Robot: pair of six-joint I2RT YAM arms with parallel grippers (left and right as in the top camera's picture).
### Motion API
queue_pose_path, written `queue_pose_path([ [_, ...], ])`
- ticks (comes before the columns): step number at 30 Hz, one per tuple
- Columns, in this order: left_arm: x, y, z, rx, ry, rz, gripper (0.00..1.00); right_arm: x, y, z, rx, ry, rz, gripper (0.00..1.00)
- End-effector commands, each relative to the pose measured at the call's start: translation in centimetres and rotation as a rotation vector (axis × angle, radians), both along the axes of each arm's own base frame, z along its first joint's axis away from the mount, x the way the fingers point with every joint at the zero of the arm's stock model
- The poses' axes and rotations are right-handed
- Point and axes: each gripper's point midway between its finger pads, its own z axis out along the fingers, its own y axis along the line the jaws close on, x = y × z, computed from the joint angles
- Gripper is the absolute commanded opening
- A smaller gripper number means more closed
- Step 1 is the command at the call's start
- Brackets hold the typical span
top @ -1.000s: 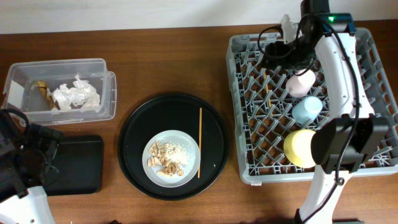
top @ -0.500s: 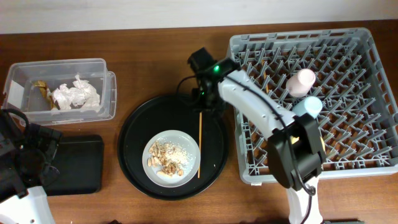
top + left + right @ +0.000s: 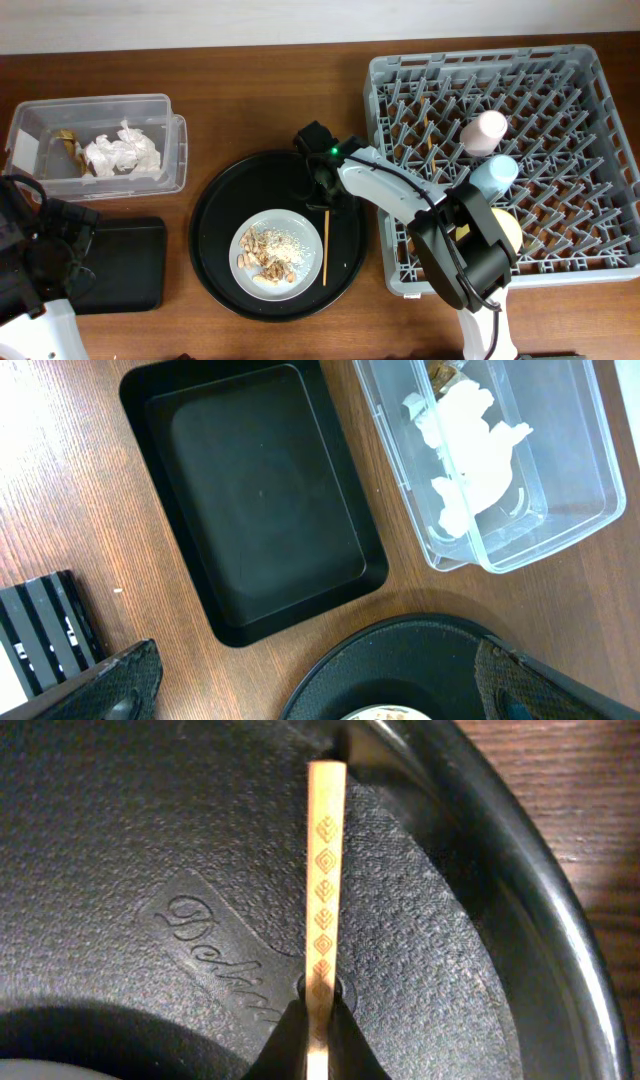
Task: Sort waste into correct bins and load items into the dishwasher rack
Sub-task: 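Grasp the second wooden chopstick on the tray with the right gripper, then place the second chopstick in the rack and withdraw the right gripper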
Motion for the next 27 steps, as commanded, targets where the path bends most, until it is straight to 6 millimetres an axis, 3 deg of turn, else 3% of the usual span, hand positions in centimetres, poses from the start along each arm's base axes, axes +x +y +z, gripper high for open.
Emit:
queue_pose_path([
  [1, -0.2, 0.2, 0.2, 0.013, -0.005, 0.018, 0.99, -0.5, 0.1, 0.3, 0.006, 0.015, -0.019, 0.04],
  [3, -0.2, 0.2, 0.2, 0.013, -0.005, 0.018, 0.99, 0.2, -0.2, 2.2, 0.017, 0.012, -0.039, 0.04],
  [4, -0.2, 0.2, 0.2, 0.013, -0.005, 0.018, 0.99, 1.2, -0.9, 4.3, 0.029, 0.001, -0.062, 0.04],
  [5, -0.2, 0.2, 0.2, 0.012, -0.005, 0.018, 0.99, 2.7, -1.4, 7.4, 0.075, -0.033, -0.062, 0.04],
  [7, -0.2, 0.2, 0.2, 0.012, -0.005, 0.018, 0.99, 5.6, -1.6, 13.5, 0.218, -0.142, 0.118, 0.04],
  [8, -0.2, 0.2, 0.2, 0.012, -0.005, 0.018, 0.99, 6.6, -2.8, 15.7, 0.233, -0.187, 0.152, 0.04],
  [10, -0.2, 0.2, 0.2, 0.013, -0.005, 0.018, 0.99, 9.1, -8.5, 19.8, 0.19, -0.276, 0.2, 0.04],
  [12, -0.2, 0.2, 0.2, 0.013, -0.005, 0.018, 0.99, 9.9, -13.3, 19.8, 0.132, -0.291, 0.255, 0.04],
  [14, -0.2, 0.2, 0.2, 0.013, -0.005, 0.018, 0.99, 10.7, -18.3, 19.2, 0.08, -0.284, 0.197, 0.04],
  [17, -0.2, 0.2, 0.2, 0.013, -0.005, 0.018, 0.99, 11.9, -22.5, 19.0, 0.052, -0.314, 0.164, 0.04],
  [22, -0.2, 0.2, 0.2, 0.013, -0.005, 0.018, 0.99, 13.6, -25.1, 16.6, -0.015, -0.315, 0.208, 0.04],
  [24, -0.2, 0.2, 0.2, 0.013, -0.005, 0.018, 0.99, 13.9, -25.1, 16.1, -0.014, -0.311, 0.208, 0.05],
  [25, -0.2, 0.2, 0.2, 0.013, -0.005, 0.018, 0.99, 13.9, -25.1, 15.9, -0.014, -0.308, 0.209, 0.1],
  [26, -0.2, 0.2, 0.2, 0.012, -0.005, 0.018, 0.99, 13.8, -25.1, 15.9, -0.011, -0.303, 0.201, 0.24],
  [27, -0.2, 0.2, 0.2, 0.013, -0.005, 0.018, 0.99, 13.8, -25.1, 15.9, -0.005, -0.297, 0.177, 0.58],
])
